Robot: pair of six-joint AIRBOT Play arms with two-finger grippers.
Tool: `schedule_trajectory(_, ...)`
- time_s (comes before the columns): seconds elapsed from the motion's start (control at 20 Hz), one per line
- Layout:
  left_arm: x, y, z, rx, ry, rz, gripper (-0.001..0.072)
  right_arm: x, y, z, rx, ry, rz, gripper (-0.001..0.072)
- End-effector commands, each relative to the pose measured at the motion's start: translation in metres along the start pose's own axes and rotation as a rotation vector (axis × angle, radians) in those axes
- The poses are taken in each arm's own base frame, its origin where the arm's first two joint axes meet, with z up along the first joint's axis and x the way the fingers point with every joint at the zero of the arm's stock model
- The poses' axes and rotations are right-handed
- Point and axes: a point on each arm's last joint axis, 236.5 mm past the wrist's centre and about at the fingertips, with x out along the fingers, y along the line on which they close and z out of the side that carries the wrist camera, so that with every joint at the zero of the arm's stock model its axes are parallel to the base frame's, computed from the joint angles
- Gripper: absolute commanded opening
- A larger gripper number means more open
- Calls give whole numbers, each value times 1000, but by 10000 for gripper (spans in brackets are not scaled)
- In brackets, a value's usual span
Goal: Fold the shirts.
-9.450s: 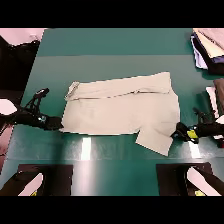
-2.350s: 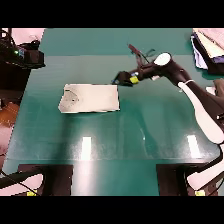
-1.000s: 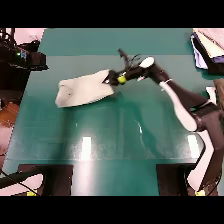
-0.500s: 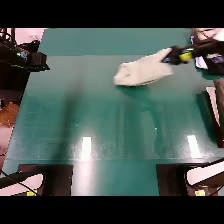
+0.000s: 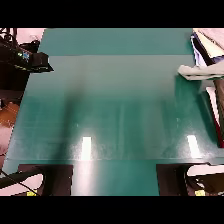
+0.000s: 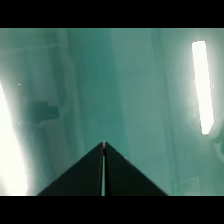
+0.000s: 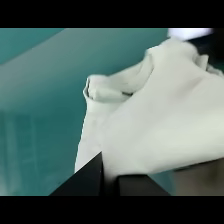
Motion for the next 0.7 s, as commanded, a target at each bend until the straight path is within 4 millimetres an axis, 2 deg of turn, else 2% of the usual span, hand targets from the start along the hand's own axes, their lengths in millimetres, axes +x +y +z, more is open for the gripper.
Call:
schedule_trajectory(0.0, 0, -5, -4, -6, 19, -21, 25, -27, -47, 32, -11, -153, -88, 12)
schedule_trajectory(0.25, 0, -6, -10, -7, 42, -25, 25, -55, -31, 76, -75, -342, -4, 12)
schedule_trajectory(0.45, 0, -6, -9, -7, 40, -26, 25, -93, -2, 104, -198, -426, -17, 12)
schedule_trajectory(0.55, 0, -6, -10, -7, 41, -27, 25, -108, 11, 110, -233, -451, -17, 12)
schedule_trajectory(0.65, 0, -6, -10, -6, 41, -27, 25, -119, 16, 107, -230, -466, -28, 12)
